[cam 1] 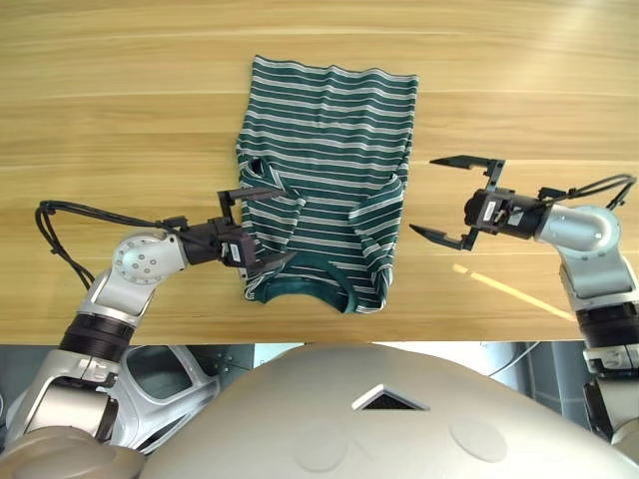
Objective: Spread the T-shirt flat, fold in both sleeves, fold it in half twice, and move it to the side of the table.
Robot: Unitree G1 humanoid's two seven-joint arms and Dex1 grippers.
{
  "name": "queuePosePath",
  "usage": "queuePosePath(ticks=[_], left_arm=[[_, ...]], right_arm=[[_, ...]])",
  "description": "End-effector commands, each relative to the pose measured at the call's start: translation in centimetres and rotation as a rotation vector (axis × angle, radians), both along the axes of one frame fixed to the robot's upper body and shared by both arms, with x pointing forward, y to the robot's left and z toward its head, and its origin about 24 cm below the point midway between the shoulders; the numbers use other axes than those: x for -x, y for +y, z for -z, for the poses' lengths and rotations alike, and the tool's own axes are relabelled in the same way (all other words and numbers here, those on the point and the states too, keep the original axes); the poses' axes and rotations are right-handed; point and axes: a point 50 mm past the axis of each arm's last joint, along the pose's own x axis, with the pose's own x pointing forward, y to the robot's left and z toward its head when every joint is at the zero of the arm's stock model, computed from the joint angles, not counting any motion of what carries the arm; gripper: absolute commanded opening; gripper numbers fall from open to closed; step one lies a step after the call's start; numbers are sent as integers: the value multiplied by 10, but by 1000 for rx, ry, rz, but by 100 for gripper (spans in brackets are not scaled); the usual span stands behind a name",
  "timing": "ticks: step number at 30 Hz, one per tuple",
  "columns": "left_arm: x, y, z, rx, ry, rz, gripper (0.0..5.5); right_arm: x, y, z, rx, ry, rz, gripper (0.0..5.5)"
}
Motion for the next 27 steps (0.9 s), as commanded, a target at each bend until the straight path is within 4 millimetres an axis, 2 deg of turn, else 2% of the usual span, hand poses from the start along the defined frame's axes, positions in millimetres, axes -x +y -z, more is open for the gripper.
queuePosePath(ticks=[1,7,11,17,20,23,27], left_arm=[[2,-1,1,-27,12,22,540],[0,1,0,-35,11,21,540],[-2,1,0,-32,8,19,540],[-1,4,0,-34,11,13,540],[-1,4,0,-35,12,12,540],[-1,4,-1,-36,11,13,540],[-2,4,-1,-35,8,12,540]], right_arm=[[11,-4,8,-1,46,1,537],[28,23,25,-61,116,-82,537],[37,41,28,-109,129,-124,537],[45,57,33,-140,156,-160,537],[45,62,39,-137,174,-164,537],[45,66,55,-82,207,-154,537],[39,57,73,-9,241,-104,537]])
